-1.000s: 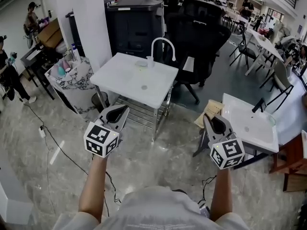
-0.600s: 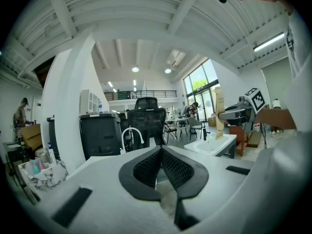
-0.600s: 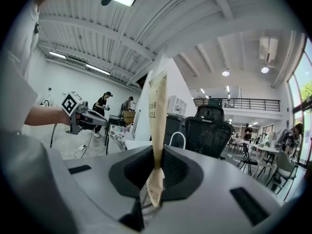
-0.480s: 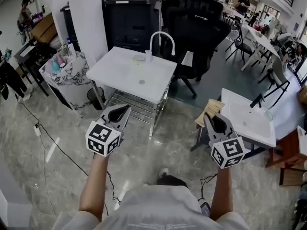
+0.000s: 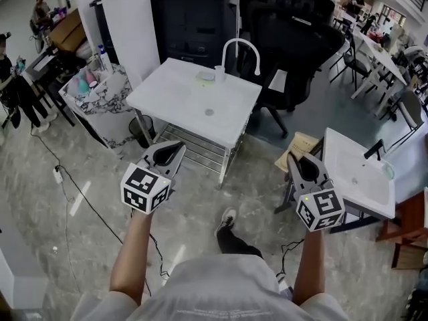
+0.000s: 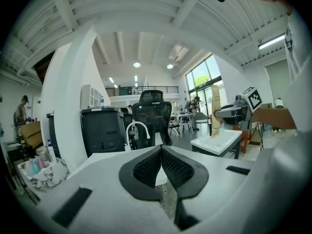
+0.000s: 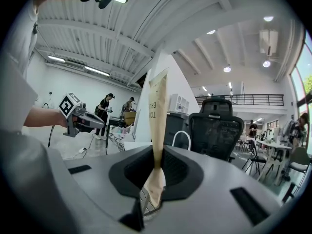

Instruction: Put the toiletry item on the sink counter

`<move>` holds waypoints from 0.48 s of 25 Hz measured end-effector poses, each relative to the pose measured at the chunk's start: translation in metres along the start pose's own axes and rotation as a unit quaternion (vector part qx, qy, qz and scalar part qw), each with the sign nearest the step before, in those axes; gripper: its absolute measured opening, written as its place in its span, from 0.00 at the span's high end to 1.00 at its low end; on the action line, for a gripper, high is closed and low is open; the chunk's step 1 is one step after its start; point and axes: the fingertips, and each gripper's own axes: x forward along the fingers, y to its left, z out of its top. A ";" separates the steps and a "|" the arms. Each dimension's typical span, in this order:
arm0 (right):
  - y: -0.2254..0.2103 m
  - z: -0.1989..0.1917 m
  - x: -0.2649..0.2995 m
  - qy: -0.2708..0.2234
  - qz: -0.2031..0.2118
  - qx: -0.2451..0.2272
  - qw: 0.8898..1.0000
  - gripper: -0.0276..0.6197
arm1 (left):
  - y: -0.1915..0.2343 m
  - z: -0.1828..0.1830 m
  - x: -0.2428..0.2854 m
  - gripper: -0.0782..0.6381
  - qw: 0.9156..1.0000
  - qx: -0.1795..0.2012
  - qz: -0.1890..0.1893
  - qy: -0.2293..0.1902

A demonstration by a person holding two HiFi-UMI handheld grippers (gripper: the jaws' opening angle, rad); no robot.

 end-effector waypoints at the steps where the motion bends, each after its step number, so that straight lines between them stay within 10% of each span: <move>1: -0.006 -0.001 0.013 -0.002 0.002 0.002 1.000 0.90 | 0.008 -0.001 0.008 0.88 1.000 -0.001 0.004 0.003; 12: -0.090 -0.036 0.185 0.027 0.046 -0.002 0.999 0.90 | 0.113 -0.008 0.134 0.88 0.998 -0.014 0.040 0.035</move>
